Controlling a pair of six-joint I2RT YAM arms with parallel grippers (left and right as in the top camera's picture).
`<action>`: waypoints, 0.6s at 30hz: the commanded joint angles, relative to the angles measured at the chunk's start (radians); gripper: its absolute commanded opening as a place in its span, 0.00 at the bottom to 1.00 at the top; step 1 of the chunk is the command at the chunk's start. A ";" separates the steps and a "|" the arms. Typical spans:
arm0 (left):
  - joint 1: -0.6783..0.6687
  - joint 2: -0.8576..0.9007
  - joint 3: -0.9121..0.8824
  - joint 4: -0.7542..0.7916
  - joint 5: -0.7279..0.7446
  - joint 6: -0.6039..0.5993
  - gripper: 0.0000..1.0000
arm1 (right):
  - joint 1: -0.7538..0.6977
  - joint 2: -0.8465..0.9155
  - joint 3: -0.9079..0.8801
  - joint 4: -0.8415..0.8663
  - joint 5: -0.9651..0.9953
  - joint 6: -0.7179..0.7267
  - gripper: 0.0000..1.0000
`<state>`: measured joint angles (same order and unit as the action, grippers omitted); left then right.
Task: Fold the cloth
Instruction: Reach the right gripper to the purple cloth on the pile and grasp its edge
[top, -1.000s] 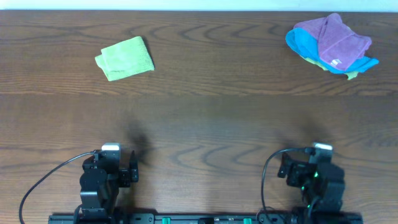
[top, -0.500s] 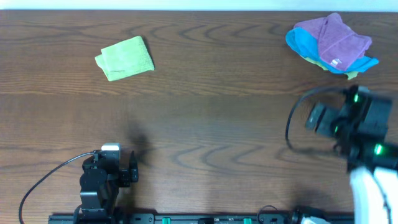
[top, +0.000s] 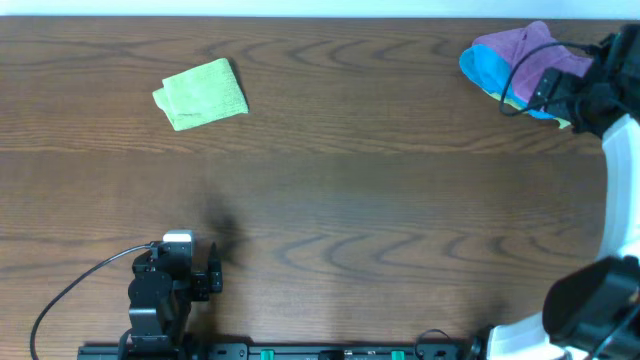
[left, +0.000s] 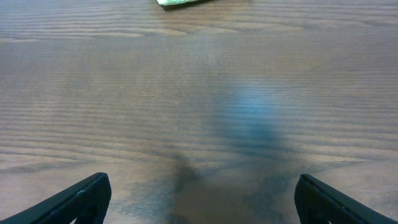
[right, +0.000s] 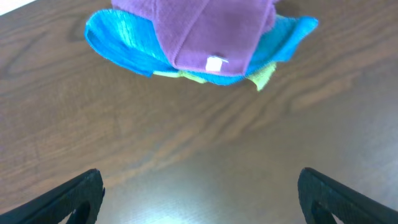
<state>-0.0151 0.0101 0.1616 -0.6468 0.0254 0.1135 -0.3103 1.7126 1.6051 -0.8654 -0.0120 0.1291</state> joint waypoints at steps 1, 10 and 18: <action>0.003 -0.006 -0.005 -0.007 -0.007 0.021 0.95 | -0.005 0.050 0.023 0.068 -0.014 -0.015 0.99; 0.003 -0.006 -0.006 -0.007 -0.007 0.021 0.95 | -0.005 0.242 0.023 0.338 -0.034 0.021 0.99; 0.003 -0.006 -0.005 -0.007 -0.007 0.021 0.95 | -0.005 0.392 0.023 0.518 -0.117 0.099 0.89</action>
<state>-0.0151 0.0101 0.1616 -0.6472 0.0254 0.1135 -0.3103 2.0754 1.6112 -0.3756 -0.0807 0.1753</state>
